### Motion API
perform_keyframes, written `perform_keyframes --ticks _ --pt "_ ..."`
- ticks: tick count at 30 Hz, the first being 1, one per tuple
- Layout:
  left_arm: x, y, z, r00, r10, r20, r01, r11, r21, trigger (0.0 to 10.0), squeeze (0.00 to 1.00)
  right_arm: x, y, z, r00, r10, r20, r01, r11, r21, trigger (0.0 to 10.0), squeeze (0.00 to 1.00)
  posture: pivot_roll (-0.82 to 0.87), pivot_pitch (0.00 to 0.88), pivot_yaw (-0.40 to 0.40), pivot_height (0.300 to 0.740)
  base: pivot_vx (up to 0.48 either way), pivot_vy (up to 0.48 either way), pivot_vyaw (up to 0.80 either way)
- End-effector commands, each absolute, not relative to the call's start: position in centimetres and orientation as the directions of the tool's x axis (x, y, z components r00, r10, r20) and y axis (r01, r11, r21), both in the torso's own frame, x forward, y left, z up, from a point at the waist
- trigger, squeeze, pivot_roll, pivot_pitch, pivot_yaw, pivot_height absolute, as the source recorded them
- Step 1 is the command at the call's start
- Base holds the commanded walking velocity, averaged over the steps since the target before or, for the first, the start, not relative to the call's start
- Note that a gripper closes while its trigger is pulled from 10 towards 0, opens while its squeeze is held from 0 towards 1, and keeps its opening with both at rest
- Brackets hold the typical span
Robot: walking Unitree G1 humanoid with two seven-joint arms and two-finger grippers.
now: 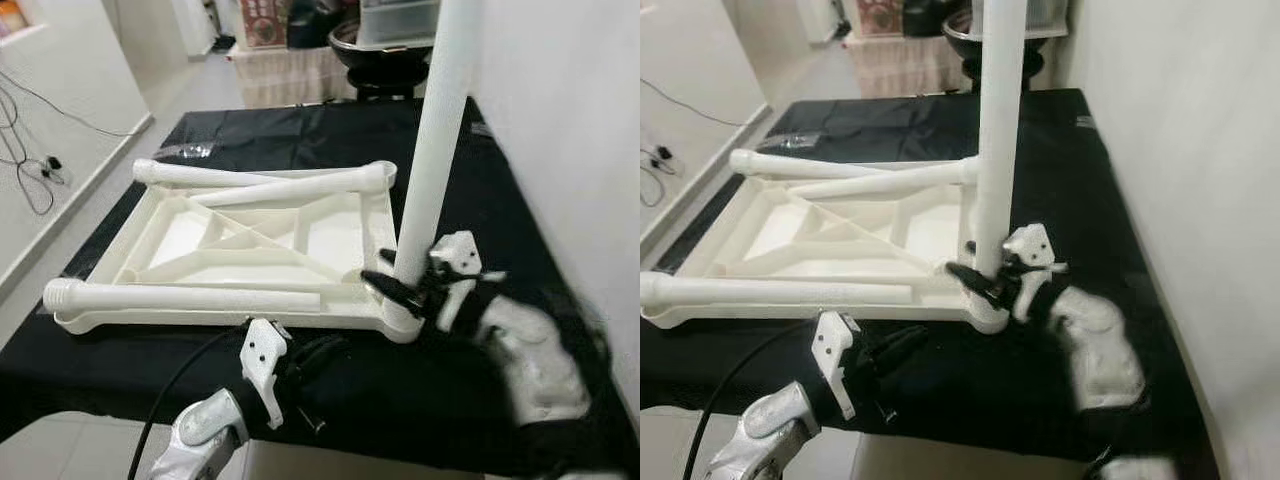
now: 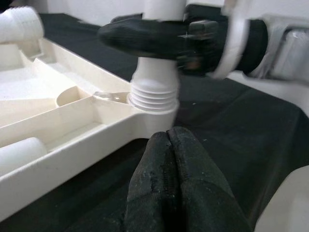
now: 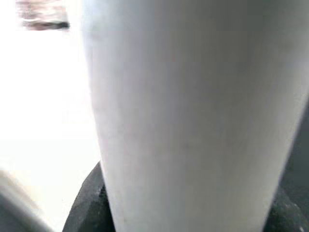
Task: Building children table
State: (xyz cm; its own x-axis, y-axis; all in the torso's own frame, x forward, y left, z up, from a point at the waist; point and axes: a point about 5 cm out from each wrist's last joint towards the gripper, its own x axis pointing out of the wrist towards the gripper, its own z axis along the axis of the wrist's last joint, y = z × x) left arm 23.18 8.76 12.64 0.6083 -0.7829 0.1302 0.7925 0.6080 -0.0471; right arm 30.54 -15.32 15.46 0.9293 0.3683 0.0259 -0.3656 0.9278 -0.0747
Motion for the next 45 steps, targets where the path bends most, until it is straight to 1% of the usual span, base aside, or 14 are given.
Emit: perform_keyframes --ticks 1,9,10,12,13,14,20,21,22,34,35,36,37,45 --pt "23.0 9.2 12.6 0.613 -0.779 0.129 0.789 0.612 -0.053 10.0 0.00 28.6 -16.3 12.2 0.974 0.178 -0.140 -0.195 0.974 -0.115 0.0 0.00 0.01 0.143 0.072 0.740 0.000 0.000 0.00" --pt "23.4 9.3 12.5 0.599 -0.792 0.122 0.801 0.596 -0.060 10.0 0.00 28.4 -14.7 11.8 0.951 0.254 -0.174 -0.280 0.949 -0.147 0.0 0.00 0.00 0.128 0.087 0.740 0.000 0.000 0.00" --pt "23.4 9.3 12.5 0.598 -0.792 0.122 0.801 0.595 -0.059 10.0 0.00 28.5 -14.5 11.8 0.948 0.264 -0.175 -0.290 0.947 -0.139 1.7 0.00 0.00 0.128 0.087 0.740 0.000 0.000 0.00" --pt "23.4 9.3 12.5 0.598 -0.792 0.122 0.801 0.595 -0.059 10.0 0.00 28.5 -14.5 11.8 0.948 0.264 -0.175 -0.290 0.947 -0.139 1.7 0.00 0.00 0.128 0.087 0.740 0.000 0.000 0.00" --pt "23.5 9.3 12.6 0.601 -0.790 0.123 0.799 0.598 -0.058 10.0 0.00 28.5 -14.3 12.1 0.947 0.281 -0.157 -0.300 0.947 -0.113 10.0 0.00 0.00 0.127 0.089 0.740 0.000 0.000 0.00" --pt "23.6 9.4 12.6 0.606 -0.786 0.124 0.795 0.604 -0.056 10.0 0.00 28.7 -14.1 12.7 0.943 0.309 -0.125 -0.322 0.942 -0.098 10.0 1.00 0.00 0.127 0.087 0.740 0.000 0.000 0.00" --pt "23.7 9.4 12.6 0.610 -0.782 0.127 0.792 0.608 -0.057 10.0 0.00 28.7 -12.7 15.5 0.799 0.602 -0.014 -0.601 0.799 0.019 10.0 1.00 0.00 0.123 0.086 0.740 0.000 0.000 0.00" --pt "23.7 9.3 12.7 0.608 -0.783 0.128 0.793 0.606 -0.058 10.0 0.00 28.8 -13.0 16.5 0.729 0.685 0.001 -0.685 0.729 -0.007 10.0 0.60 0.00 0.122 0.084 0.740 0.000 0.000 0.00" --pt "23.7 9.2 12.7 0.607 -0.784 0.128 0.794 0.605 -0.060 10.0 0.00 29.0 -13.5 17.2 0.650 0.760 -0.005 -0.759 0.649 -0.052 10.0 0.00 0.01 0.121 0.082 0.740 0.000 0.000 0.00" --pt "23.7 9.0 12.7 0.613 -0.778 0.136 0.789 0.611 -0.060 10.0 0.00 32.2 -16.5 19.0 0.471 0.881 -0.048 -0.882 0.469 -0.039 10.0 0.00 0.03 0.123 0.066 0.740 0.000 0.000 0.00" --pt "23.7 9.0 12.7 0.614 -0.778 0.136 0.789 0.612 -0.060 10.0 0.00 32.3 -16.5 19.1 0.436 0.899 -0.044 -0.900 0.435 -0.017 1.5 0.00 0.03 0.123 0.065 0.740 0.000 0.000 0.00" --pt "23.7 9.0 12.7 0.614 -0.778 0.136 0.789 0.612 -0.060 10.0 0.00 32.3 -16.5 19.1 0.436 0.899 -0.044 -0.900 0.435 -0.017 1.5 0.00 0.03 0.123 0.065 0.740 0.000 0.000 0.00" --pt "23.7 8.9 12.7 0.614 -0.777 0.136 0.788 0.612 -0.061 10.0 0.00 32.2 -16.7 19.1 0.386 0.921 -0.049 -0.922 0.387 0.004 0.0 0.00 0.03 0.124 0.065 0.740 0.000 0.000 0.00" --pt "23.5 8.8 12.7 0.615 -0.777 0.138 0.788 0.612 -0.064 10.0 0.00 32.2 -17.8 18.7 0.335 0.940 -0.067 -0.941 0.338 0.029 0.0 0.00 0.03 0.136 0.069 0.740 0.000 0.000 0.00"
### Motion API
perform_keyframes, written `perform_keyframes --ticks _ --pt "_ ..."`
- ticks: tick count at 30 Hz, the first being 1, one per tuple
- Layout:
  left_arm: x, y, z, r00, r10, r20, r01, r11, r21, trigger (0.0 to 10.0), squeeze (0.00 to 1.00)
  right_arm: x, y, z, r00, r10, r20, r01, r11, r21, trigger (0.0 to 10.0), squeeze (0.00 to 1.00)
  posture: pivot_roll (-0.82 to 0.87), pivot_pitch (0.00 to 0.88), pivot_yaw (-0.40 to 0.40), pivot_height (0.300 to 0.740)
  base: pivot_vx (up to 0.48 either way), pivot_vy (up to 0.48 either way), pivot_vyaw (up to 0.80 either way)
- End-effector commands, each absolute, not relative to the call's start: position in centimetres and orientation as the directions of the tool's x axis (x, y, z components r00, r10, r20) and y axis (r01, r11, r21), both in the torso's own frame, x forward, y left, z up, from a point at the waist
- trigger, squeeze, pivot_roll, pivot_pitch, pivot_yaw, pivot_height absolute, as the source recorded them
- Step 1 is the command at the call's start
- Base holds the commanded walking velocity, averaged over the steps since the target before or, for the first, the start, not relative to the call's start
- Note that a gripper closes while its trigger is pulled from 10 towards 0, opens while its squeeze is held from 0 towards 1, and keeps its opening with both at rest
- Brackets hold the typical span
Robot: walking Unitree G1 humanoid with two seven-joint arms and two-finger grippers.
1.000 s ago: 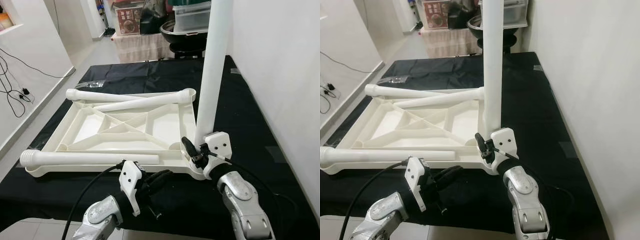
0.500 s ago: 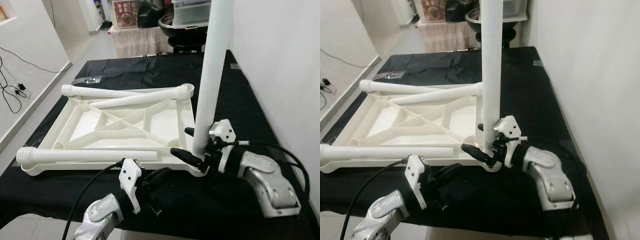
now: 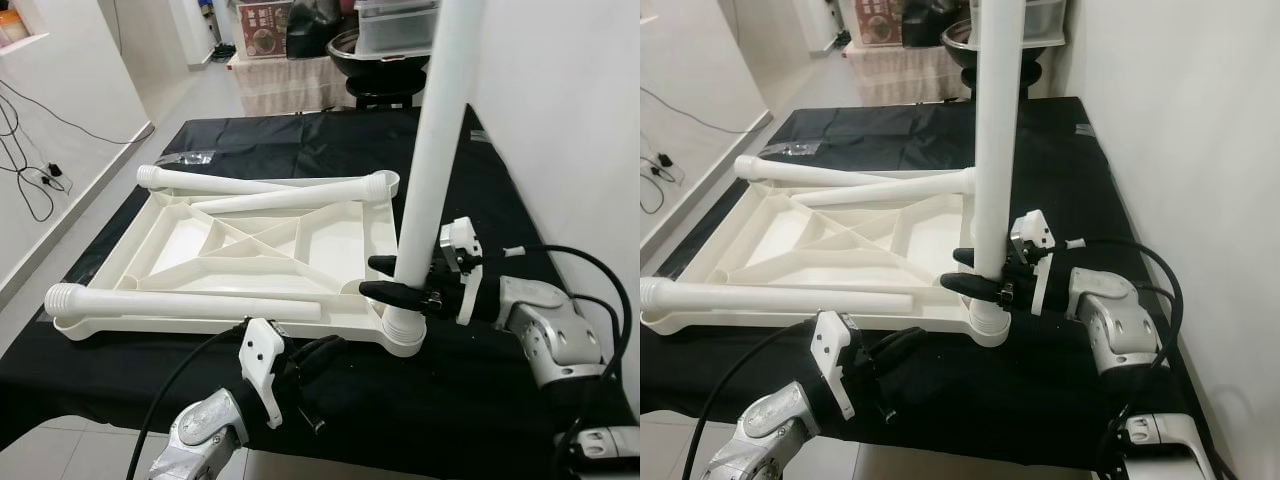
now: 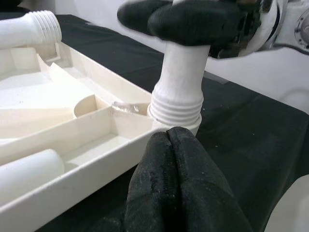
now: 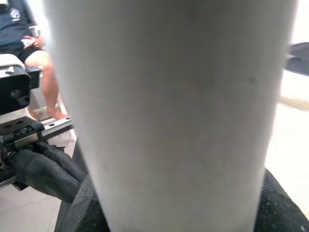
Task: Building children table
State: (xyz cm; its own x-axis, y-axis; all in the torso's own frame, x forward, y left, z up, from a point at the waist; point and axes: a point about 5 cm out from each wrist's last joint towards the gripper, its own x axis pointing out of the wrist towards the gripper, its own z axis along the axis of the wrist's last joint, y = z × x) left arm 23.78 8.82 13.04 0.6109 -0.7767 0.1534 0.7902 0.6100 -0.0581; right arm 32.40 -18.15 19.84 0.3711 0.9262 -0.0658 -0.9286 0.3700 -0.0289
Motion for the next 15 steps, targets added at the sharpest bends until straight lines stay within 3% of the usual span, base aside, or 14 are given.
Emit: perform_keyframes --ticks 1,4,6,7,8,9,10,11,12,13,15 --pt "23.5 8.8 12.7 0.615 -0.777 0.138 0.788 0.612 -0.064 10.0 0.00 32.2 -17.8 18.7 0.335 0.940 -0.067 -0.941 0.338 0.029 0.0 0.00 0.03 0.136 0.069 0.740 0.000 0.000 0.00" --pt "23.5 8.8 12.8 0.614 -0.777 0.140 0.788 0.612 -0.066 10.0 0.00 32.1 -18.2 18.3 0.385 0.920 -0.071 -0.922 0.387 0.021 0.0 0.00 0.03 0.137 0.067 0.740 0.000 0.000 0.00" --pt "23.5 8.8 12.8 0.614 -0.777 0.141 0.789 0.611 -0.067 10.0 0.00 31.9 -18.5 17.5 0.494 0.865 -0.086 -0.869 0.495 -0.012 0.0 0.00 0.02 0.143 0.063 0.740 0.000 0.000 0.00" --pt "23.5 8.8 12.8 0.614 -0.777 0.141 0.789 0.611 -0.067 10.0 0.00 31.9 -18.5 17.5 0.494 0.865 -0.086 -0.869 0.495 -0.012 0.0 0.00 0.02 0.143 0.063 0.740 0.000 0.000 0.00" --pt "23.4 8.9 12.8 0.614 -0.777 0.141 0.789 0.611 -0.067 10.0 0.00 31.8 -18.6 17.2 0.546 0.832 -0.096 -0.837 0.546 -0.026 0.0 0.00 0.03 0.145 0.056 0.740 0.000 0.000 0.00" --pt "23.4 8.9 12.8 0.614 -0.776 0.141 0.788 0.612 -0.066 10.0 0.00 31.8 -18.5 16.5 0.671 0.735 -0.099 -0.740 0.673 -0.012 0.0 0.00 0.03 0.146 0.047 0.740 0.000 0.000 0.00" --pt "23.3 8.9 12.8 0.615 -0.776 0.141 0.788 0.613 -0.066 10.0 0.00 31.7 -18.4 16.0 0.744 0.660 -0.104 -0.663 0.748 0.002 0.0 0.00 0.03 0.146 0.047 0.740 0.000 0.000 0.00" --pt "23.3 8.9 12.8 0.615 -0.776 0.141 0.788 0.613 -0.066 10.0 0.00 31.7 -18.4 16.0 0.744 0.660 -0.104 -0.663 0.748 0.002 0.0 0.00 0.03 0.146 0.047 0.740 0.000 0.000 0.00" --pt "23.4 9.1 12.9 0.618 -0.774 0.141 0.786 0.615 -0.065 10.0 0.00 30.6 -18.8 13.9 0.932 0.303 -0.198 -0.326 0.941 -0.094 0.0 0.00 0.01 0.153 0.047 0.740 0.000 0.000 0.00" --pt "23.4 9.2 12.9 0.619 -0.772 0.141 0.784 0.617 -0.064 10.0 0.00 29.2 -19.6 13.0 0.975 -0.002 -0.221 -0.043 0.979 -0.200 0.0 0.00 0.01 0.161 0.055 0.740 0.000 0.000 0.00" --pt "23.4 9.3 12.9 0.620 -0.772 0.141 0.784 0.618 -0.064 10.0 0.00 28.1 -18.2 12.4 0.977 -0.027 -0.210 -0.020 0.976 -0.219 0.0 0.00 0.01 0.159 0.066 0.740 0.000 0.000 0.00"
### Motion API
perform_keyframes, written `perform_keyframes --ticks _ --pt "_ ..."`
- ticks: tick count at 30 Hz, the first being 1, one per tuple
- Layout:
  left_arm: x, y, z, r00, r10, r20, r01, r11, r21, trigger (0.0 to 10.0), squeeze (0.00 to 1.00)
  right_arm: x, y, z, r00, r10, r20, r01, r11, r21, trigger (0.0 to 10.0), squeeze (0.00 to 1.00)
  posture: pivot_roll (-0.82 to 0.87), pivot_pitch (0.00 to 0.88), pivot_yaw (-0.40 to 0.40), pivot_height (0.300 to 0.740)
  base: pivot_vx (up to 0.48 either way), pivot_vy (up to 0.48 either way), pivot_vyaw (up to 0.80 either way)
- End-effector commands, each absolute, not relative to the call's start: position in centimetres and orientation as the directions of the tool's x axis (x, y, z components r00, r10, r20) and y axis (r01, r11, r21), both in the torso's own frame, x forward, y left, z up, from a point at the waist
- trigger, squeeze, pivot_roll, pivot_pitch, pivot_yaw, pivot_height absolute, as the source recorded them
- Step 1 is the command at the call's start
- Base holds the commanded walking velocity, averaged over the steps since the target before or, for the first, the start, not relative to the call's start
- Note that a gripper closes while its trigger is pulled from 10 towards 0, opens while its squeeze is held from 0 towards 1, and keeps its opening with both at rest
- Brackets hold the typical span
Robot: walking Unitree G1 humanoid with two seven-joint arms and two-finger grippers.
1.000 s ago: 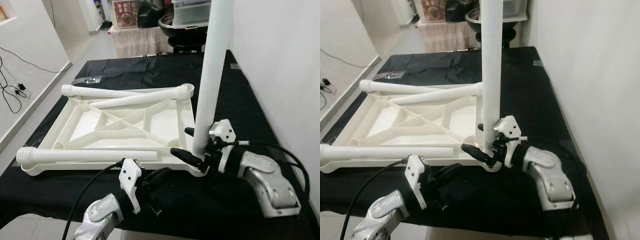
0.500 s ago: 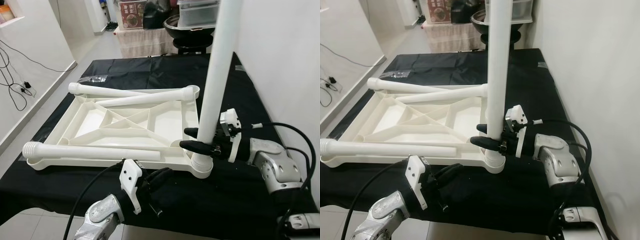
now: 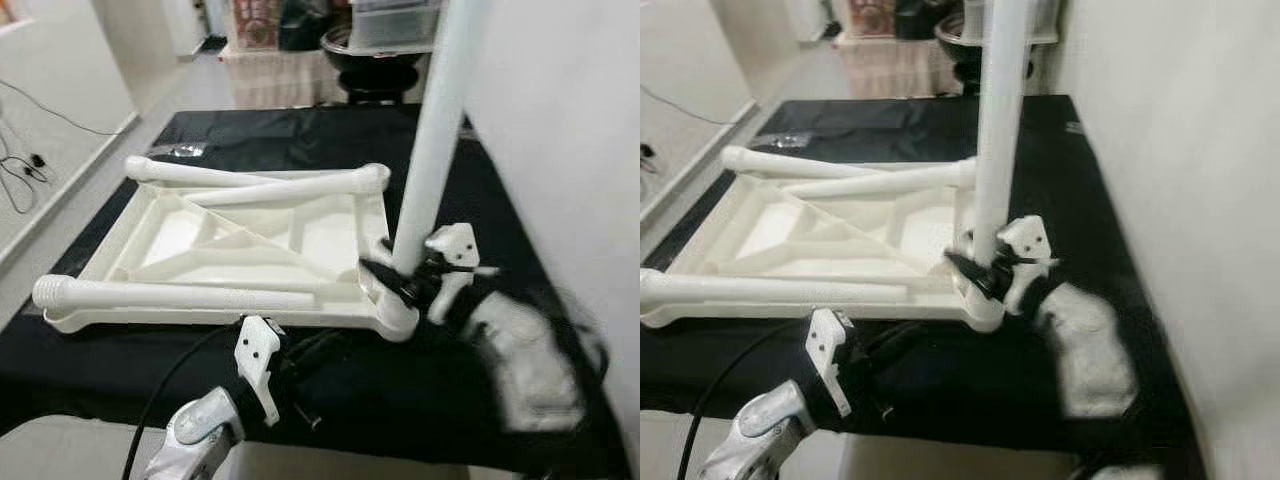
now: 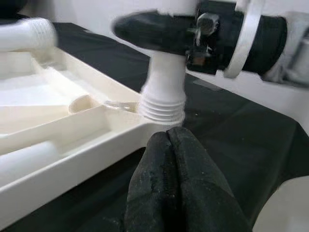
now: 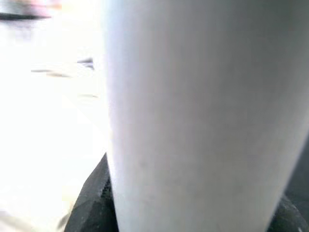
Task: Building children table
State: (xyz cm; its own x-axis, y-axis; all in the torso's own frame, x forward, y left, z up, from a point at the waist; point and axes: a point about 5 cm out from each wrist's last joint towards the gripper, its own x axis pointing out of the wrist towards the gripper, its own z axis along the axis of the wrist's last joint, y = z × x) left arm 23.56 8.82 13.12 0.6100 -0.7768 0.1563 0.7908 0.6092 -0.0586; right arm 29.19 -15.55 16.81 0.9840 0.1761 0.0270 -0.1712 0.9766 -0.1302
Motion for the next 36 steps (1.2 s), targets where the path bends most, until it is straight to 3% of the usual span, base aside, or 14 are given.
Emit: perform_keyframes --ticks 1,7,8,11,12,17,18,21,23,27,28,30,31,36 --pt "23.5 9.3 12.8 0.619 -0.773 0.138 0.784 0.617 -0.061 10.0 0.00 28.2 -15.6 12.3 0.971 0.150 -0.187 -0.186 0.964 -0.191 0.0 0.00 0.00 0.142 0.082 0.740 0.000 0.000 0.00" --pt "23.5 9.1 12.7 0.609 -0.782 0.130 0.792 0.607 -0.063 10.0 0.00 29.1 -15.4 11.7 0.953 0.202 -0.224 -0.235 0.963 -0.132 0.0 0.00 0.02 0.136 0.067 0.740 0.000 0.000 0.00" --pt "23.5 9.2 12.7 0.616 -0.777 0.131 0.787 0.614 -0.062 10.0 0.00 29.0 -15.2 11.7 0.953 0.208 -0.222 -0.240 0.962 -0.130 10.0 0.00 0.02 0.134 0.066 0.740 0.000 0.000 0.00" --pt "23.5 9.4 12.7 0.630 -0.765 0.134 0.776 0.628 -0.061 10.0 0.00 28.8 -14.6 12.1 0.953 0.222 -0.205 -0.247 0.963 -0.108 10.0 0.00 0.02 0.130 0.067 0.740 0.000 0.000 0.00" --pt "23.6 9.4 12.7 0.632 -0.764 0.134 0.774 0.630 -0.059 10.0 0.00 28.9 -14.1 12.5 0.940 0.288 -0.182 -0.302 0.952 -0.053 10.0 1.00 0.02 0.123 0.069 0.740 0.000 0.000 0.00" --pt "23.6 9.3 12.6 0.623 -0.771 0.131 0.781 0.621 -0.062 10.0 0.00 29.6 -13.0 15.4 0.847 0.528 -0.054 -0.528 0.849 0.025 10.0 0.99 0.01 0.115 0.074 0.740 0.000 0.000 0.00" --pt "23.6 9.2 12.5 0.622 -0.772 0.130 0.782 0.620 -0.062 10.0 0.00 29.9 -13.0 16.3 0.800 0.598 -0.036 -0.598 0.801 0.019 10.0 0.00 0.01 0.113 0.075 0.740 0.000 0.000 0.00" --pt "23.7 9.2 12.5 0.620 -0.774 0.129 0.784 0.617 -0.063 10.0 0.00 30.2 -13.3 17.8 0.699 0.714 -0.024 -0.715 0.699 -0.031 10.0 0.00 0.02 0.108 0.076 0.740 0.000 0.000 0.00" --pt "23.7 9.1 12.5 0.619 -0.774 0.129 0.785 0.617 -0.063 10.0 0.00 30.5 -14.2 18.8 0.519 0.850 -0.089 -0.854 0.512 -0.094 10.0 0.00 0.02 0.108 0.073 0.740 0.000 0.000 0.00" --pt "23.7 9.0 12.5 0.619 -0.774 0.129 0.784 0.617 -0.063 10.0 0.00 31.1 -14.7 18.8 0.505 0.855 -0.119 -0.862 0.493 -0.119 10.0 0.00 0.02 0.109 0.071 0.740 0.000 0.000 0.00" --pt "23.7 9.0 12.5 0.619 -0.774 0.130 0.785 0.617 -0.062 10.0 0.00 32.1 -15.2 19.2 0.495 0.863 -0.103 -0.869 0.489 -0.082 6.9 0.00 0.02 0.112 0.070 0.740 0.000 0.000 0.00" --pt "23.7 9.0 12.5 0.619 -0.774 0.130 0.785 0.617 -0.062 10.0 0.00 32.5 -15.4 19.4 0.479 0.874 -0.081 -0.878 0.476 -0.053 6.9 0.00 0.02 0.112 0.070 0.740 0.000 0.000 0.00" --pt "23.7 9.0 12.5 0.619 -0.774 0.131 0.785 0.617 -0.062 10.0 0.00 32.9 -15.7 19.7 0.477 0.876 -0.062 -0.879 0.477 -0.027 0.0 0.00 0.03 0.115 0.068 0.740 0.000 0.000 0.00" --pt "23.6 9.0 12.5 0.620 -0.773 0.132 0.784 0.618 -0.062 10.0 0.00 33.4 -16.4 19.7 0.483 0.874 -0.054 -0.875 0.484 -0.005 0.0 0.00 0.03 0.120 0.066 0.740 0.000 0.000 0.00"
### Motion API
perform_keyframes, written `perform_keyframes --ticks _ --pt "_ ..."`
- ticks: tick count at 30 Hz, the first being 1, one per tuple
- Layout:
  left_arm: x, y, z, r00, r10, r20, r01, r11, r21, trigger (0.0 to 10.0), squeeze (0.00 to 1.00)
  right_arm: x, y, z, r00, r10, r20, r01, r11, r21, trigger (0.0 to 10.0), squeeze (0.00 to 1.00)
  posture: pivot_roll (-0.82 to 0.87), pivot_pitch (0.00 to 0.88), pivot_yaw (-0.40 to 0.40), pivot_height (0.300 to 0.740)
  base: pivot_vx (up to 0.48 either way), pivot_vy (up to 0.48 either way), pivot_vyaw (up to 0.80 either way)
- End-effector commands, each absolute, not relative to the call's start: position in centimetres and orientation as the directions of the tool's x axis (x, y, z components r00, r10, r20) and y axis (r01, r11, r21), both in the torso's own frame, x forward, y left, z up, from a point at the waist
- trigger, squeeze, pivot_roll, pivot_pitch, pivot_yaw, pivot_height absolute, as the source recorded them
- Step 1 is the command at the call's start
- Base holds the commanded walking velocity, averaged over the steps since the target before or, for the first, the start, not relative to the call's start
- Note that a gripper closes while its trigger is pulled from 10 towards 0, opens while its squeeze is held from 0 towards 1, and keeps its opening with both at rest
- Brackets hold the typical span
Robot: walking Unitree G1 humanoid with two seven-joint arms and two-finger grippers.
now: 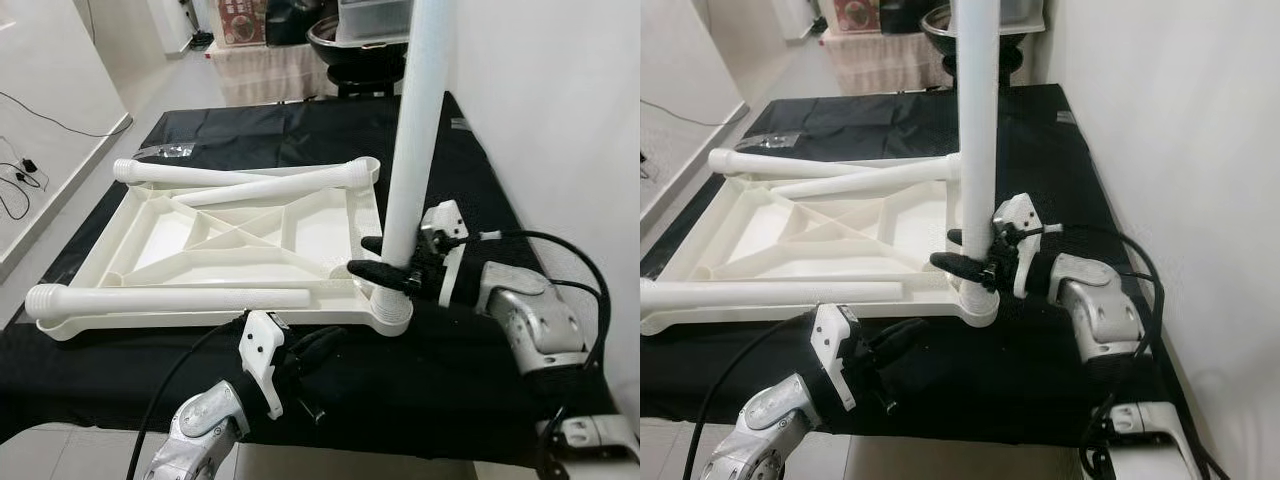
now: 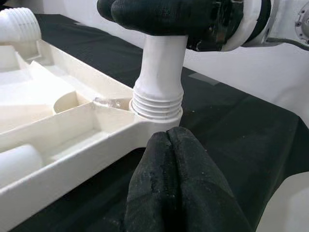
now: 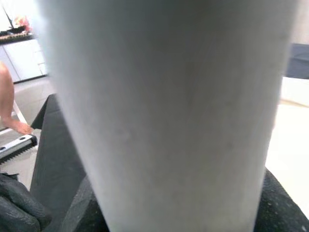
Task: Building children table
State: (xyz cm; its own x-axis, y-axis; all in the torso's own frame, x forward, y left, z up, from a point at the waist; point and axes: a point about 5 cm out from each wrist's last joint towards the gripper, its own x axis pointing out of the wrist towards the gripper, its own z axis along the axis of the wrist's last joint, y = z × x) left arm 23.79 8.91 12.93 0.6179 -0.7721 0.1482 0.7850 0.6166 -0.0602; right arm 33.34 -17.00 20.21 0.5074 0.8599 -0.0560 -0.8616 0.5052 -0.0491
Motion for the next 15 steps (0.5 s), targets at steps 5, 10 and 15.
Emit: perform_keyframes --ticks 5,10,15 --pt "23.6 8.9 12.6 0.620 -0.773 0.136 0.784 0.617 -0.066 10.0 0.00 33.3 -17.4 19.4 0.501 0.864 -0.048 -0.865 0.502 0.005 0.0 0.00 0.02 0.127 0.069 0.740 0.000 0.000 0.00" --pt "23.6 8.9 12.7 0.618 -0.774 0.137 0.785 0.616 -0.068 10.0 0.00 33.5 -18.0 19.1 0.556 0.830 -0.042 -0.831 0.557 0.004 0.0 0.00 0.02 0.129 0.070 0.740 0.000 0.000 0.00" --pt "23.6 9.1 12.8 0.625 -0.768 0.140 0.780 0.623 -0.067 10.0 0.00 32.5 -19.4 16.6 0.977 0.209 -0.051 -0.207 0.978 0.032 0.0 0.00 0.02 0.139 0.067 0.740 0.000 0.000 0.00"
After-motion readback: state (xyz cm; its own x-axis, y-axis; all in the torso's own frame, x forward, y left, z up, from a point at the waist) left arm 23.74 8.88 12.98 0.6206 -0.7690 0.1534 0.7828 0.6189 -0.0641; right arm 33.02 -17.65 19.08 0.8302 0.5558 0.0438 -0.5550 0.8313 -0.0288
